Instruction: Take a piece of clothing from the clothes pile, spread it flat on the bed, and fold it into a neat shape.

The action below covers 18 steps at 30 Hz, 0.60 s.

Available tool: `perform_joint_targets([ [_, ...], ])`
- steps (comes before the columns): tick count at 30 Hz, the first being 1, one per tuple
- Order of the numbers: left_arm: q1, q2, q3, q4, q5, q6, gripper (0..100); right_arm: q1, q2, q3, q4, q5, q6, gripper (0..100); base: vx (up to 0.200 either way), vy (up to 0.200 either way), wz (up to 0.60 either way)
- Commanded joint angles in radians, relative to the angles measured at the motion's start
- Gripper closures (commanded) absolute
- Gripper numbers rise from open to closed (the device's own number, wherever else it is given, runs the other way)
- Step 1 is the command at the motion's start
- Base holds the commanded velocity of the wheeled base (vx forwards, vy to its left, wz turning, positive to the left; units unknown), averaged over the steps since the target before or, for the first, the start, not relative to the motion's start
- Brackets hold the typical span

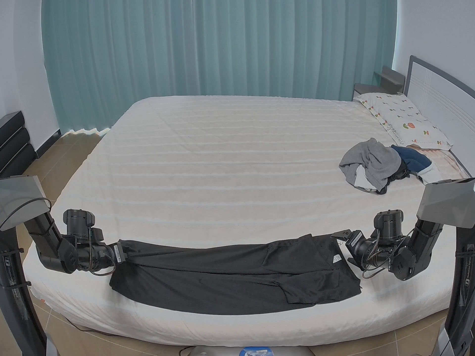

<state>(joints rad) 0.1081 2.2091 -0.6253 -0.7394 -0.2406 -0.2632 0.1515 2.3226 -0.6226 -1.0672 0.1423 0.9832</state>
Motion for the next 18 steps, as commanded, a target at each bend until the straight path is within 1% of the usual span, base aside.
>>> perform_joint_targets([
  [1,-0.001,0.001,0.001,0.000,0.000,0.001,100,0.002,0.001,0.000,0.000,0.000,0.000,0,0.000,0.000,0.00],
  [18,-0.004,0.000,0.004,0.000,0.000,0.001,100,0.002,0.001,0.000,0.000,0.000,-0.001,0,0.000,0.000,0.00],
])
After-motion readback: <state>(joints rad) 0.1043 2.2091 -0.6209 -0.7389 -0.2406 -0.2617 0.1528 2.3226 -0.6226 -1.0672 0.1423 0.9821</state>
